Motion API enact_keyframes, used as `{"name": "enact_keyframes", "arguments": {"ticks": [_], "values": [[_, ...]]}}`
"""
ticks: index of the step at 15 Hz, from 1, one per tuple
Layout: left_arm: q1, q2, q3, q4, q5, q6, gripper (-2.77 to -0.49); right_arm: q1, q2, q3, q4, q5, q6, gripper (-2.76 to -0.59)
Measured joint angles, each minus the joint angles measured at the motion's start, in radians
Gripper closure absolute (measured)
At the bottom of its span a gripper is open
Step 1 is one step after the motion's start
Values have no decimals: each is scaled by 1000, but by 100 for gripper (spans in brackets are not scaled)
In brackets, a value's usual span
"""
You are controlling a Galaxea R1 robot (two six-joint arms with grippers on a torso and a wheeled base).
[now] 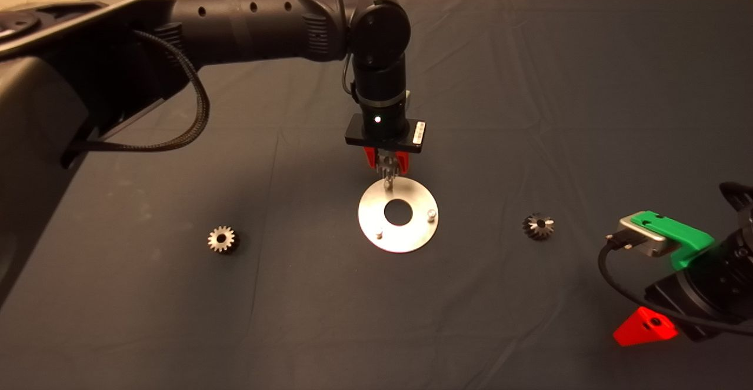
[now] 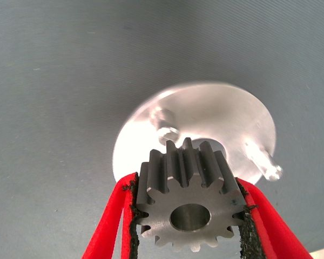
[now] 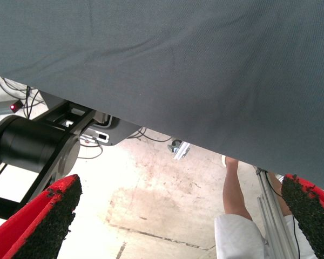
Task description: Install three planetary gears onto the carrier pins
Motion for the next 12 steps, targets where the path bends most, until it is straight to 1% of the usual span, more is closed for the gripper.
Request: {"name": "enact_keyframes", "arguments": {"ticks": [2, 4, 6, 7, 8, 10, 12], "values": [[0, 0, 40, 0, -1, 16, -90, 0, 0, 0, 0, 0, 0, -275], [0, 0, 95, -1, 0, 18, -91, 0, 0, 0, 0, 0, 0, -275], [0, 0, 154, 0, 5, 18, -91, 0, 0, 0, 1, 0, 0, -275], [0, 0, 180, -1, 11, 14, -91, 0, 0, 0, 1, 0, 0, -275], [0, 0, 198, -1, 16, -4, -90, 0, 0, 0, 3, 0, 0, -275], [0, -4, 224, 2, 25, -25, -90, 0, -1, 0, 7, 0, 0, -275], [0, -17, 253, 2, 42, -36, -90, 0, 0, 0, 8, 0, 0, -275]]}}
